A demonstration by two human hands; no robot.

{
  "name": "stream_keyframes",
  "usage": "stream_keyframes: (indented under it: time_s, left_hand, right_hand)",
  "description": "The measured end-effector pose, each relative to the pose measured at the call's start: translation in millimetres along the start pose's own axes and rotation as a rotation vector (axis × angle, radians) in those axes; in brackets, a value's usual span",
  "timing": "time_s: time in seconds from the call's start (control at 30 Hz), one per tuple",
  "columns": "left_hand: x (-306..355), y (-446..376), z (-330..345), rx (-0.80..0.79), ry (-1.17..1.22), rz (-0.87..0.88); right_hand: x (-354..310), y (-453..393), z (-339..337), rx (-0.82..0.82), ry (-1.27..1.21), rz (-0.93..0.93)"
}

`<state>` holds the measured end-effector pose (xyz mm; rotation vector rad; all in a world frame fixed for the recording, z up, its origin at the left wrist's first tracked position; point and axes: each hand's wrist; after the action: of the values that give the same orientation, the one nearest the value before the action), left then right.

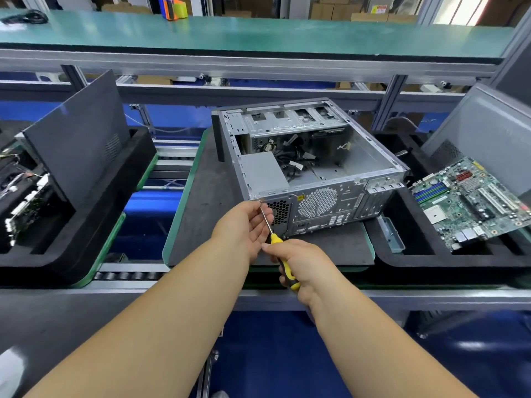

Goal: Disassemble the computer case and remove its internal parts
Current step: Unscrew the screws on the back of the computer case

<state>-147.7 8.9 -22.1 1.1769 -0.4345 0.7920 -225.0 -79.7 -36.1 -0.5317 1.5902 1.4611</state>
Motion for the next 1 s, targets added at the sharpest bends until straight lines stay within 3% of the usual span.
stream_keyframes:
  time_s: [0.5,0.6,0.77,1.0]
  left_hand:
    - [-4.1,1.8,-6.5,-0.025,0.039,0.002]
    - [-7.8,6.0,-3.8,-0.077,-0.068,0.014]
    - [-20.4,15.9,8.9,-0.235,-0.443,0.107]
    - [-34.8,14.6,34.8,-0.295,-0.449,0.071]
  right_hand:
    - [7.5,2.7,-18.0,0.044,0.150,-0.254]
    - [0.5,-2.4,-26.4,0.086,0.059,-0.315]
    - [-12.0,-10.0,-42.6,0.074,-0.052,-0.396]
    - [-10.2,-13.4,-77.1,0.063,-0.017,-0.448]
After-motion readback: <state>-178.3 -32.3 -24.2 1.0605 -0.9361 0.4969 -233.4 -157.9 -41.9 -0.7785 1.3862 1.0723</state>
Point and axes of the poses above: each hand's wrist, its own y-axis away from the middle knuckle, its own z-axis out of the palm, x = y × z, and after that the axes turned 4 degrees about -y, right-handed
